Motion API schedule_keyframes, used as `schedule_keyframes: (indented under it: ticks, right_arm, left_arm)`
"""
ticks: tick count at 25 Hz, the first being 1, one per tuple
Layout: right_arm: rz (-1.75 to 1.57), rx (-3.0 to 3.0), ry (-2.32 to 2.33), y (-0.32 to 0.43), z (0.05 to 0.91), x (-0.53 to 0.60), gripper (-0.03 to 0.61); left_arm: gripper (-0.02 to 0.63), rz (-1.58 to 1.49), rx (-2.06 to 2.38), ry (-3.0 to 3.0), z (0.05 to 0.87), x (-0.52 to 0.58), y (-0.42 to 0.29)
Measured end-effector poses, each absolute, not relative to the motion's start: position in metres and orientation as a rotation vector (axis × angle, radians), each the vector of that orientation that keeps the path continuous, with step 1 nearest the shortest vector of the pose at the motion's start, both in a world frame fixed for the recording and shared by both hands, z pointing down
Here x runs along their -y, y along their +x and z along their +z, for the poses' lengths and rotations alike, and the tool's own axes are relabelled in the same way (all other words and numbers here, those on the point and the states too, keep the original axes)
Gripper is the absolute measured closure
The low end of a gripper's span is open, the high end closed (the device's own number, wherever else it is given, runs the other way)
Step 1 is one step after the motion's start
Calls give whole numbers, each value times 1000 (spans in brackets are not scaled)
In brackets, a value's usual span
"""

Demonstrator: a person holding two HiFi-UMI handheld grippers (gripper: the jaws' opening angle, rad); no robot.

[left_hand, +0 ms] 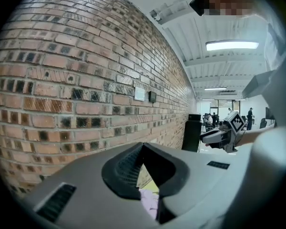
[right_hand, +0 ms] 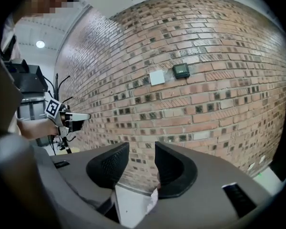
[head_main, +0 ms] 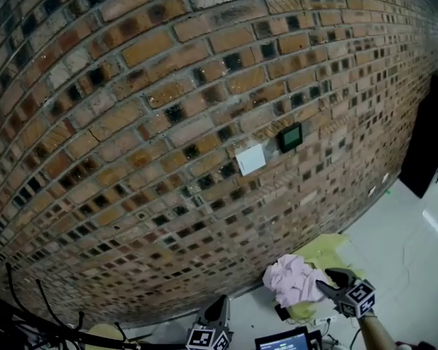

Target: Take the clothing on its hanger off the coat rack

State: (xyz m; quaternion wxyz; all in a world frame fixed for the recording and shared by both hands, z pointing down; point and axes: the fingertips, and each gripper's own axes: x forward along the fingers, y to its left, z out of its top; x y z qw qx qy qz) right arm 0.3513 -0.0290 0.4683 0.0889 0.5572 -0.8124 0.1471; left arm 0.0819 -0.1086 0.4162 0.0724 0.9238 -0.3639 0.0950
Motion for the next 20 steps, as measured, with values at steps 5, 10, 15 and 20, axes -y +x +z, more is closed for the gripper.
schedule_keyframes:
  ticks: [5, 10, 15, 20]
  right_arm:
    - [400, 2409, 1672, 361, 463, 38, 437]
    - [334, 2470, 1665, 340, 459, 64, 437]
    - [355, 2507, 1618, 306, 470, 55, 437]
    - [378, 2510, 1604, 286, 473, 59, 439]
  left_arm:
    - [607, 273, 1111, 2790, 420, 106, 79]
    - [607, 274, 1147, 2775, 425, 117, 60]
    - [607, 319, 1122, 2762, 439, 106, 41]
    - [607, 324, 1119, 2769, 440, 111, 26]
